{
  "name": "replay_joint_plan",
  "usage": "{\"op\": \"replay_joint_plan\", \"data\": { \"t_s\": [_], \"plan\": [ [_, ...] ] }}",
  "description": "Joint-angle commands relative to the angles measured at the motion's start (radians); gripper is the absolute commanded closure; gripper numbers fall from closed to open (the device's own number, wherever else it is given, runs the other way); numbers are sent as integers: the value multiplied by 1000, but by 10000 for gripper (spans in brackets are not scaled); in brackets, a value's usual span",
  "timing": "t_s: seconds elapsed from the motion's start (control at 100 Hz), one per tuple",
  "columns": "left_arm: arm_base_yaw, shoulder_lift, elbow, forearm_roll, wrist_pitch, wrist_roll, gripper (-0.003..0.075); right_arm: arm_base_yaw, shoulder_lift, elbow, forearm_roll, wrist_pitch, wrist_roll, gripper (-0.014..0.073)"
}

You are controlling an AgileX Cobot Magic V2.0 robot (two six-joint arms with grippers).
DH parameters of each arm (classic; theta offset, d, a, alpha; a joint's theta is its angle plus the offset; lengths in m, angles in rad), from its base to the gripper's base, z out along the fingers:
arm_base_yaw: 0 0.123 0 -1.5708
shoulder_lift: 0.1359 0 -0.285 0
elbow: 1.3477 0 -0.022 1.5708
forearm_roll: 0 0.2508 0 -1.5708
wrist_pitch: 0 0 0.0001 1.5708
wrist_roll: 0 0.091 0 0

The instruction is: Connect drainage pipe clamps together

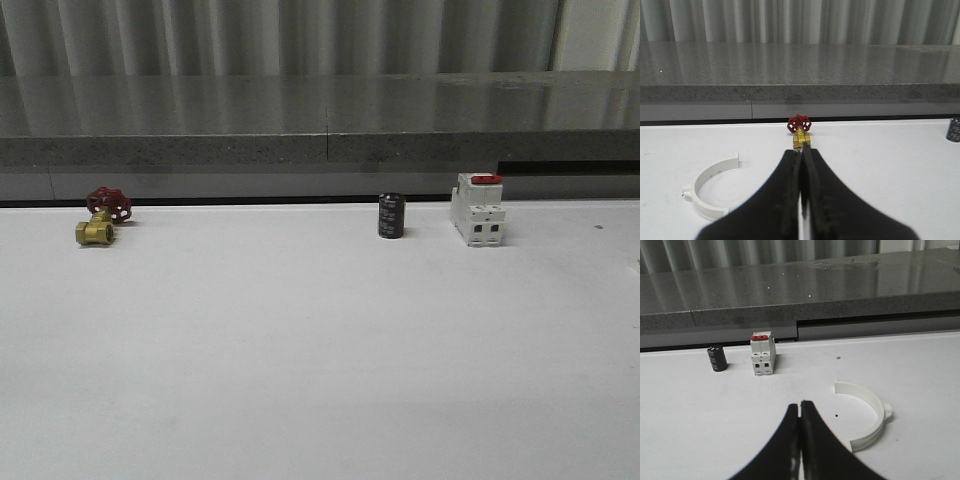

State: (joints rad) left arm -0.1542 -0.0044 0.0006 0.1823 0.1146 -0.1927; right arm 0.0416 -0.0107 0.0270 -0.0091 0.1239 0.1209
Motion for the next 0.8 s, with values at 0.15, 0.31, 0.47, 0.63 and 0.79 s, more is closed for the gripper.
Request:
{"op": "replay_joint_plan", "data": {
  "t_s": [0.15, 0.31, 0.47, 0.63, 0.79],
  "plan": [
    [1, -24, 44, 1, -85, -10, 741, -6, -18, -17, -6, -83, -2, 661],
    [1, -24, 42, 1, -96, -10, 741, -6, -18, -17, -6, -83, -2, 661],
    [1, -18, -7, -32, -48, -10, 741, -6, -18, -17, -6, -83, -2, 661],
    [1, 53, -135, -75, 37, -10, 741, -6, -18, -17, -6, -83, -2, 661],
    [1, 214, -333, -96, 270, -12, 741, -6, -18, -17, -6, -83, -2, 661]
  ]
}}
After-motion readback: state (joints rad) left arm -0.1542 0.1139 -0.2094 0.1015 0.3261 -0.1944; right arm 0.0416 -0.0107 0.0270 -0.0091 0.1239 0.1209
